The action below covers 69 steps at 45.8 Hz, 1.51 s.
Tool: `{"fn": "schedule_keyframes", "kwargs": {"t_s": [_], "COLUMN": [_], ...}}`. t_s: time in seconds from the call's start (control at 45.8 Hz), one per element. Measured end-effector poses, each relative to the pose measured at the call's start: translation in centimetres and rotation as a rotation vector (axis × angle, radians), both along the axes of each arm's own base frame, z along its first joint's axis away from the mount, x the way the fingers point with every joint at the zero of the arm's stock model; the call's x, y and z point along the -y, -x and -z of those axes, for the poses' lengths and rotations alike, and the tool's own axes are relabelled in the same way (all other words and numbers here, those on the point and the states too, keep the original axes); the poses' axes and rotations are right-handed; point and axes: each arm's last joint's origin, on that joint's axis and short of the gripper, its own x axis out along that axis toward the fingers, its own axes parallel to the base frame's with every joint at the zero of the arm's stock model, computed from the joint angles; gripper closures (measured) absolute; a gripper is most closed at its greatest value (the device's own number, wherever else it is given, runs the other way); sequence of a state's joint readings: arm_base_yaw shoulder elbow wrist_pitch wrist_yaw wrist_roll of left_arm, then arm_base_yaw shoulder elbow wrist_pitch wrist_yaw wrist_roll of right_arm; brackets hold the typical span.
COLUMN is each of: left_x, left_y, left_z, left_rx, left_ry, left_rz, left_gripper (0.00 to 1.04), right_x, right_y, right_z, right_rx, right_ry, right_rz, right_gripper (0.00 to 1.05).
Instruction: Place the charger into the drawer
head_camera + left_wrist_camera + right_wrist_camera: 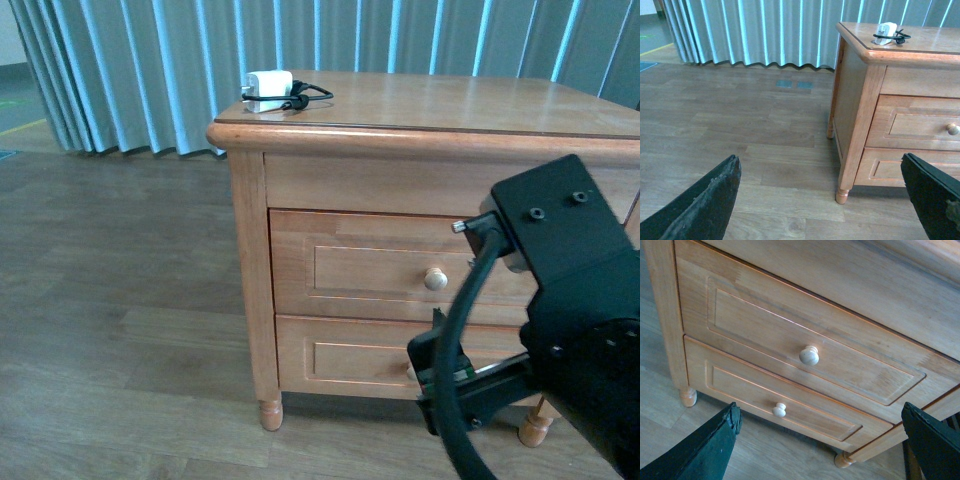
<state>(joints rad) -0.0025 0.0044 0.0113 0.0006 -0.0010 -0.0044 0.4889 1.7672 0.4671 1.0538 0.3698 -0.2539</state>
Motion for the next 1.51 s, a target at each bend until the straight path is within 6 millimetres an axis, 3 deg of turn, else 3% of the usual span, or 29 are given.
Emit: {"fn": "schedule_keyframes", "kwargs": {"t_s": [0.393, 0.633, 1.507], "left_x": [0.0, 0.0, 0.0], "left_y": [0.0, 0.0, 0.0], "left_z": [0.0, 0.0, 0.0], "left_rx": [0.0, 0.0, 0.0], "left_ry": [0.0, 0.0, 0.0], "left_rz": [0.0, 0.0, 0.0], "left_gripper": [0.06, 0.06, 0.06], "right_x": [-2.6, -2.9, -2.8], "right_y": [-5.6, -8.9, -14.7], "right_z": [2.7, 4.3, 8.4], "right_rx": [0.007, 0.023, 0.026], "right_ry": [0.019, 0.018, 0.033], "right_rz": [0.077, 0.155, 0.216], "right_gripper": [0.08, 0.08, 0.08]}}
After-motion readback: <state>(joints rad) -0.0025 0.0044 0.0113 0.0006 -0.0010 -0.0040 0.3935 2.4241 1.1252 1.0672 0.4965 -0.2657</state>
